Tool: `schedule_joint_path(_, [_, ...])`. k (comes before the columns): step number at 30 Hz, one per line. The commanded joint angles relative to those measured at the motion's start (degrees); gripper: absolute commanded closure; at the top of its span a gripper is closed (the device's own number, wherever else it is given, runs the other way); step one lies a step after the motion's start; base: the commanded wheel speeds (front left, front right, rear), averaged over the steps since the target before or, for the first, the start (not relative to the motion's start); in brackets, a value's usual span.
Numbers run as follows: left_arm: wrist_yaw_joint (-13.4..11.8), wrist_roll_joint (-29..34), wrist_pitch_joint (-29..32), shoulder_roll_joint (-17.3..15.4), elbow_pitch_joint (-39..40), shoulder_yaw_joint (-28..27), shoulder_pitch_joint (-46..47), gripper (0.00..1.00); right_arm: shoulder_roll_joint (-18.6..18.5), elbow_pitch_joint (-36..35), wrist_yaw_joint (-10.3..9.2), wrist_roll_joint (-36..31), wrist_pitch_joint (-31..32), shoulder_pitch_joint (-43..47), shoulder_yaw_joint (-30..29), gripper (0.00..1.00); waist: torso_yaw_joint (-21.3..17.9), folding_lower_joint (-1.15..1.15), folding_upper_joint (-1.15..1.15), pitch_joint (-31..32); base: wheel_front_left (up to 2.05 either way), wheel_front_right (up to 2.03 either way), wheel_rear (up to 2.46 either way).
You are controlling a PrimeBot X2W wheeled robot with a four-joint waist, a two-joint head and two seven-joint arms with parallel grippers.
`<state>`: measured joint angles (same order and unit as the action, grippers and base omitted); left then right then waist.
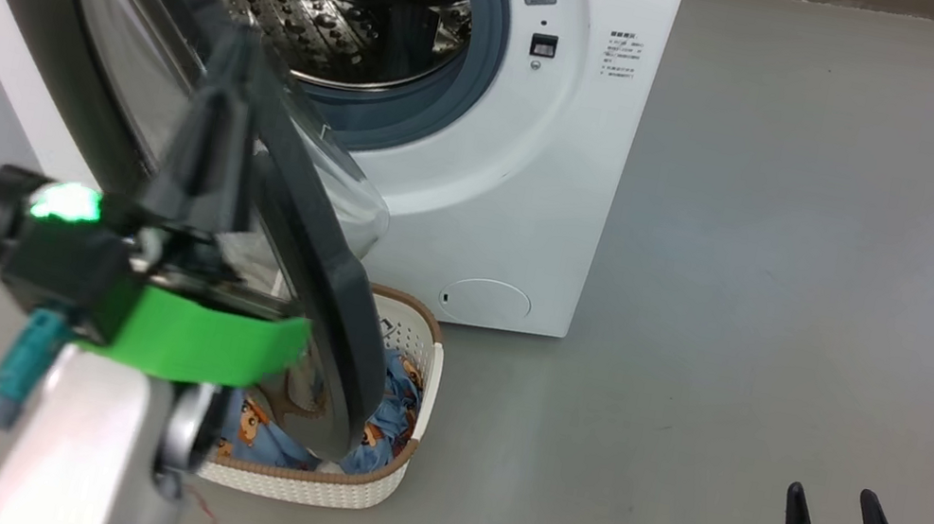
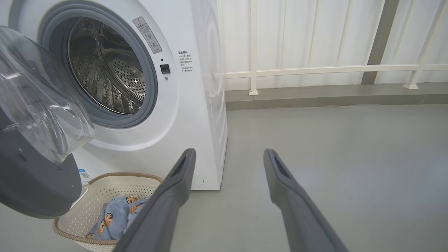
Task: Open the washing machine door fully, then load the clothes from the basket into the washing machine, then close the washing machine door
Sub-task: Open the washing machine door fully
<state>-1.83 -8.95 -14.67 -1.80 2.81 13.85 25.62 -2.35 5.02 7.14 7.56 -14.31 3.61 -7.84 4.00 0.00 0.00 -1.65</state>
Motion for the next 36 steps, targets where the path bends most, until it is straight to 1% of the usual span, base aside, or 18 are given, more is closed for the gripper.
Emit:
schedule_joint_path(1, [-0.19, -1.25, 1.09, -1.08, 2.28, 0.7, 2.91, 1.0, -0.53, -1.31, 0.35, 0.23, -0.69, -0.66, 2.16, 0.0, 0.08, 0.0, 0.0, -0.04, 0.0, 0.0, 0.0])
schedule_joint_path(4, [-0.9, -3.91, 3.74, -1.08, 3.47, 5.4, 3.61, 1.0, -0.53, -1.33, 0.35, 0.25, -0.69, -0.77, 3.13, 0.0, 0.18, 0.0, 0.0, -0.22, 0.0, 0.0, 0.0])
schedule_joint_path(5, [-0.9, -3.91, 3.74, -1.08, 3.47, 5.4, 3.61, 1.0, -0.53, -1.33, 0.35, 0.25, -0.69, -0.77, 3.13, 0.0, 0.18, 0.0, 0.0, -0.22, 0.0, 0.0, 0.0])
schedule_joint_path(10, [-2.04, -8.09, 8.34, -1.08, 3.76, 13.34, 3.87, 1.0, -0.53, -1.4, 0.35, 0.36, -0.69, -0.99, 5.13, 0.0, 0.41, 0.0, 0.0, -0.57, 0.0, 0.0, 0.0])
schedule_joint_path(14, [-2.93, -10.26, 10.38, -1.08, 2.49, 18.12, 3.93, 1.0, -0.53, -1.49, 0.35, 0.57, -0.69, -1.05, 6.15, 0.0, 0.49, 0.0, 0.0, -0.64, 0.0, 0.0, 0.0])
schedule_joint_path(20, [-4.96, -12.71, 12.73, -1.08, -1.56, 23.14, 3.96, 1.0, -0.53, -1.29, 0.35, 0.87, -0.69, -1.29, 6.8, 0.0, 0.44, 0.0, 0.0, -0.85, 0.0, 0.0, 0.0])
schedule_joint_path(23, [-6.38, -13.58, 13.44, -1.08, -4.22, 24.5, 3.94, 1.0, -0.53, -1.3, 0.35, 1.01, -0.69, -1.49, 7.0, 0.0, 0.32, 0.0, 0.0, -1.13, 0.0, 0.0, 0.0])
schedule_joint_path(28, [-8.51, -14.15, 13.83, -1.08, -8.91, 25.23, 3.73, 1.0, -0.53, -1.28, 0.35, 1.16, -0.69, -1.68, 6.96, 0.0, 0.3, 0.0, 0.0, -1.5, 0.0, 0.0, 0.0])
schedule_joint_path(36, [-10.51, -15.18, 12.75, -1.48, -13.5, 24.08, 2.23, 1.0, -0.53, -1.27, 0.35, 1.28, -0.69, -1.64, 6.98, 0.0, 0.65, 0.0, 0.0, -1.85, 0.0, 0.0, 0.0])
